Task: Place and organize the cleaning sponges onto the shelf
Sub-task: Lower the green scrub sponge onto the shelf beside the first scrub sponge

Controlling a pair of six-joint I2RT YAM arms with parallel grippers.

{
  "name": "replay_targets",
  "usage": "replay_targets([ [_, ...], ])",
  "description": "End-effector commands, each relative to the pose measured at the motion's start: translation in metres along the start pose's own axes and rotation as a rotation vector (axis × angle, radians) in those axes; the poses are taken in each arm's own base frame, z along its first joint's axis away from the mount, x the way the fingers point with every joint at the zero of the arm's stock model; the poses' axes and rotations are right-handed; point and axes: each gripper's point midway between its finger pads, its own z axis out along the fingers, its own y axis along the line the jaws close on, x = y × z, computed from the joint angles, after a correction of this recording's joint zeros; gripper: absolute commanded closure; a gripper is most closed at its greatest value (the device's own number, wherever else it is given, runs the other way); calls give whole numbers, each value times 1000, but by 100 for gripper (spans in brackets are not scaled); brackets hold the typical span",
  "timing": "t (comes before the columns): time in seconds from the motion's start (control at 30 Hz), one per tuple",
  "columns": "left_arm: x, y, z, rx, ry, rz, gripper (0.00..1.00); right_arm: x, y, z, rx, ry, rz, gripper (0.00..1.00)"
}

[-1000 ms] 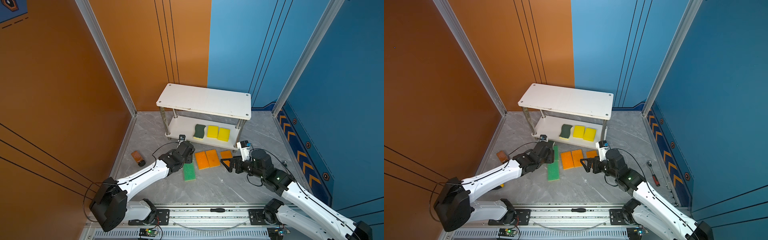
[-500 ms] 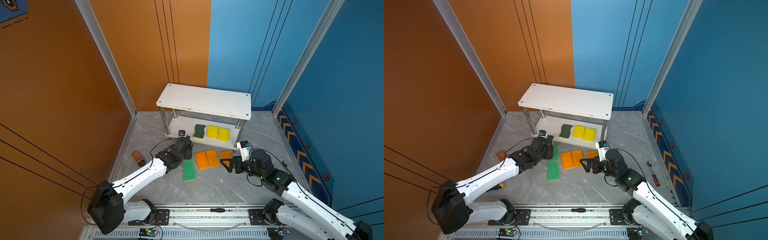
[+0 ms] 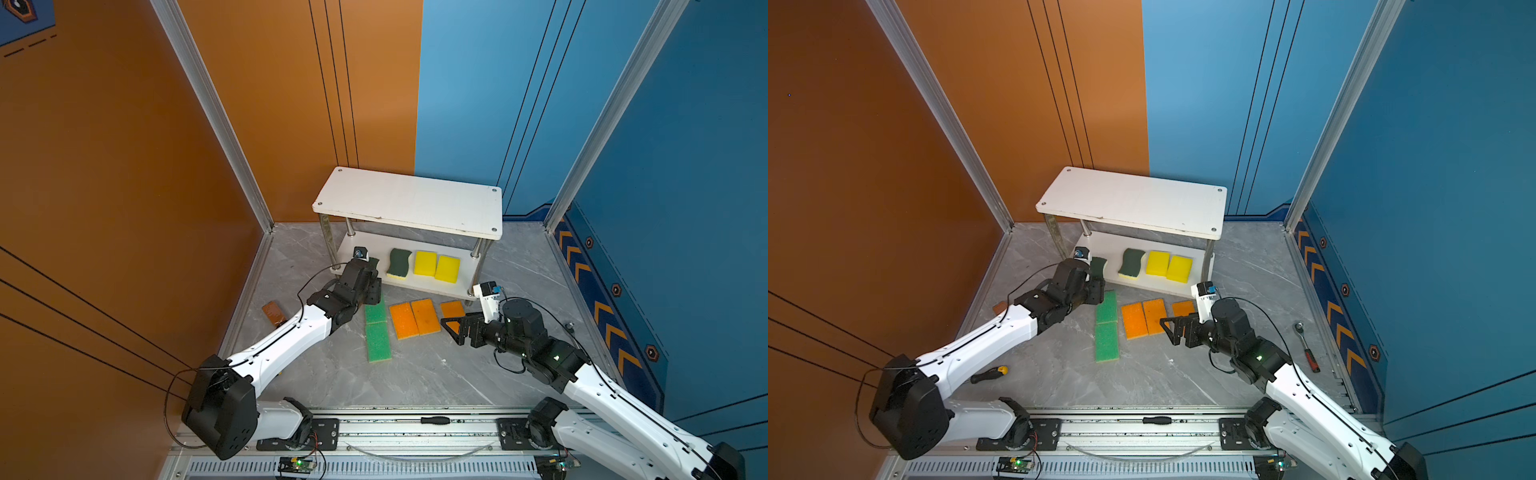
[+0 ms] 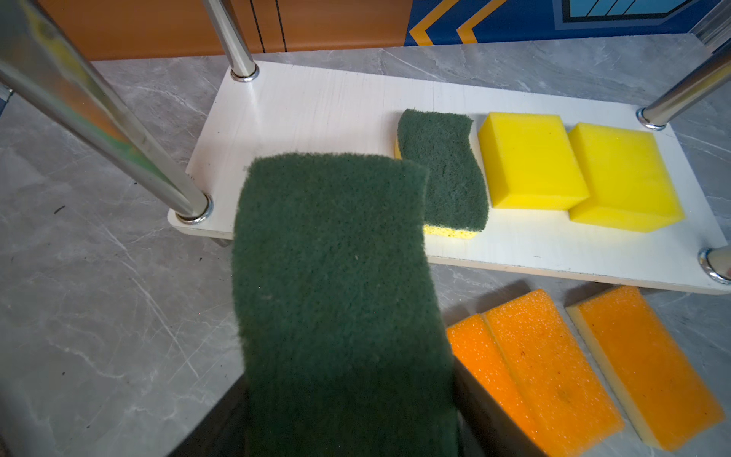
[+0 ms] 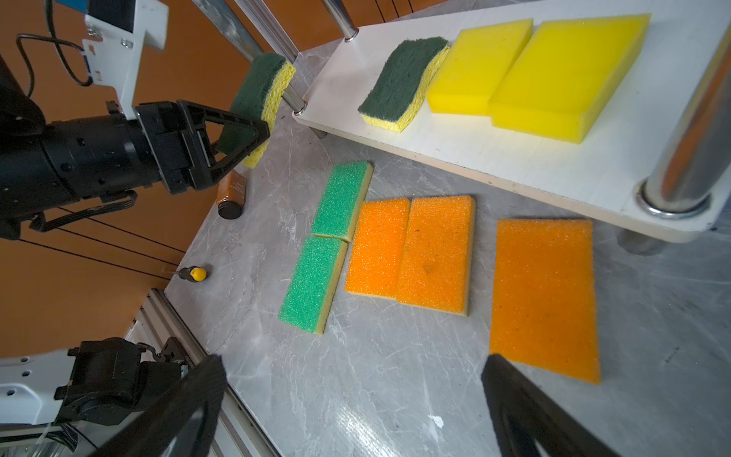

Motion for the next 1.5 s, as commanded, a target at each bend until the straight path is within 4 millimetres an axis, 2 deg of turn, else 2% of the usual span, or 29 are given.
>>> replay_targets([
  [0.0, -22, -5, 7, 39, -49, 15, 32, -2, -1, -4, 24, -7, -5, 0],
  [0.37, -40, 15, 39, 35, -97, -23, 32, -2, -3, -7, 35, -10, -10, 0],
  [0.53, -38, 12, 52, 63, -79, -5, 32, -3, -4, -7, 40, -13, -12, 0],
  [0.6, -49, 8, 54, 76, -98, -4, 32, -2, -4, -7, 42, -13, -11, 0],
  [0.93, -48, 5, 74, 80, -72, 22, 32, -2, -5, -9, 48, -15, -14, 0],
  [1.17, -49, 5, 80, 71, -70, 47, 32, -3, -6, -12, 51, -25, -16, 0],
  [1.47, -47, 13, 94, 36, -63, 70, 32, -2, -6, -12, 51, -25, -16, 0],
])
